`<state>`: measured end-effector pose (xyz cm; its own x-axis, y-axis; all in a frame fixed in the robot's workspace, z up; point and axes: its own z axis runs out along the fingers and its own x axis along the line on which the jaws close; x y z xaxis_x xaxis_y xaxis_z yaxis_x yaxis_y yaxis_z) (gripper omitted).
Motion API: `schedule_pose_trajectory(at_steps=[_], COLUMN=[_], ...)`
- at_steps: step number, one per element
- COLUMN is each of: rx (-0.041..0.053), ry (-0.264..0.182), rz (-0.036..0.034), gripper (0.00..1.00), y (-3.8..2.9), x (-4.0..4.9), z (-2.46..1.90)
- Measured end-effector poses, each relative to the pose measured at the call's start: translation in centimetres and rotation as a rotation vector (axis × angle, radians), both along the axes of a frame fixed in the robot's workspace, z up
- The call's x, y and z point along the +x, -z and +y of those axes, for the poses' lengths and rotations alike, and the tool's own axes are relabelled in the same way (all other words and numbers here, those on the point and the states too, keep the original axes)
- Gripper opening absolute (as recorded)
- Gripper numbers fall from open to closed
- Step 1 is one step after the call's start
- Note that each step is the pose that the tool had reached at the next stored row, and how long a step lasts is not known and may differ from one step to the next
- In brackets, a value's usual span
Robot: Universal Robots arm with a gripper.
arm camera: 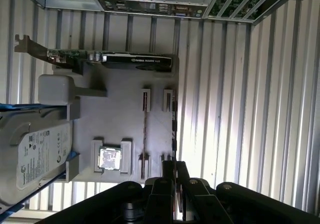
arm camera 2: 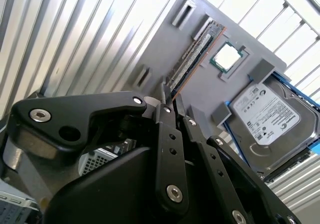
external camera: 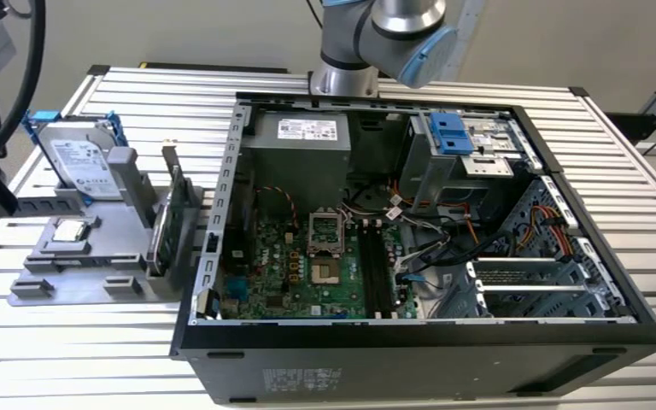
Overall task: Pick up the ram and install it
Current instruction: 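Pick up the ram and move it above insertion slot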
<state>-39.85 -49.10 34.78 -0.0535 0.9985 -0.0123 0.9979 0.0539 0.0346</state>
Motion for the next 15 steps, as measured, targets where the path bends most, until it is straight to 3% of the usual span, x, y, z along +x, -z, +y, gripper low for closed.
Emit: schedule_pose_trajectory(at_steps=[15], rx=[0.0001], ry=[0.000], rz=[0.0001], gripper=[0.00], y=[-1.14], x=[0.00], z=[0.00])
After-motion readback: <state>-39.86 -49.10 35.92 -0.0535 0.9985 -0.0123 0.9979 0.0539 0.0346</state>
